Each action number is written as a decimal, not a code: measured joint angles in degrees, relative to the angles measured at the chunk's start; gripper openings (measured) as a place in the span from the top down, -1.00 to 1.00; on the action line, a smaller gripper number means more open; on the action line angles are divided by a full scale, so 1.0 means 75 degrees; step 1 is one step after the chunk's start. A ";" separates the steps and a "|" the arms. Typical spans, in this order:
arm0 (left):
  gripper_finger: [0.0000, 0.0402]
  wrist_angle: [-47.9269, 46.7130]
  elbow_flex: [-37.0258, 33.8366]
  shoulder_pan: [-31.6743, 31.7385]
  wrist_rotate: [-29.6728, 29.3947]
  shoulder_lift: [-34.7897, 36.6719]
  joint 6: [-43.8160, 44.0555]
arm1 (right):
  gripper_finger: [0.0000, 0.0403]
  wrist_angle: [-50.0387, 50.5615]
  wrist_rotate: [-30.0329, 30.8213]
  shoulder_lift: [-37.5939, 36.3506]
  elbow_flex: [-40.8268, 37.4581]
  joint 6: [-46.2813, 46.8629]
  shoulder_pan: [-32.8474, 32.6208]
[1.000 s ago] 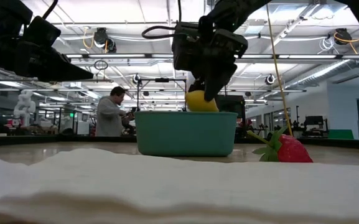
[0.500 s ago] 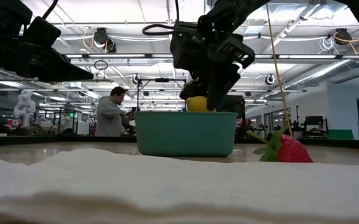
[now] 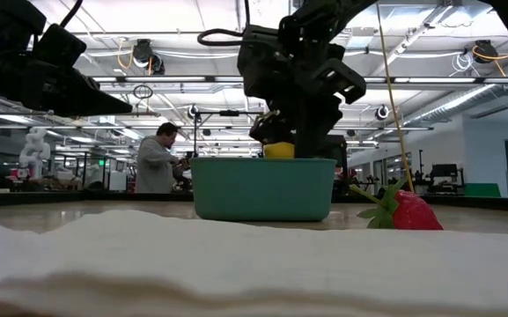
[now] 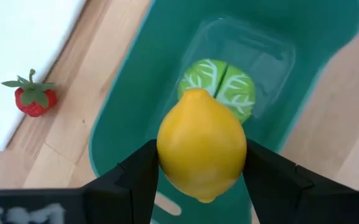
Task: Pick and placing Produce into tupperware
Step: Put the lemon into the green bin
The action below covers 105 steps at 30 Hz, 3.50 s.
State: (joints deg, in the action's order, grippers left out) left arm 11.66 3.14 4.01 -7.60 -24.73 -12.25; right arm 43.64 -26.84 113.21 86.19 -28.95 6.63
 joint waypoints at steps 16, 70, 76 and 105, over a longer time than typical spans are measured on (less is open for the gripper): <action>1.00 -0.0003 0.0000 0.0000 0.0000 0.0000 0.0044 | 0.05 -0.0147 0.0256 0.0000 0.0000 0.0183 -0.0132; 0.99 0.0006 0.0000 0.0000 -0.0003 0.0000 0.0056 | 0.05 -0.0858 0.0776 0.0027 -0.0650 -0.0378 -0.0267; 1.00 0.0006 0.0000 -0.0003 -0.0003 -0.0001 0.0070 | 0.05 -0.1034 0.0792 0.0055 -0.0653 -0.0314 -0.0267; 0.99 0.0012 0.0000 -0.0003 -0.0003 -0.0002 0.0064 | -0.05 -0.1431 0.1377 0.0047 -0.1192 -0.0205 -0.0308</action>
State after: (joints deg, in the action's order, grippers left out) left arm 11.75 3.14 3.99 -7.62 -24.74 -11.77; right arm 32.91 -16.51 113.56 77.25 -30.49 4.32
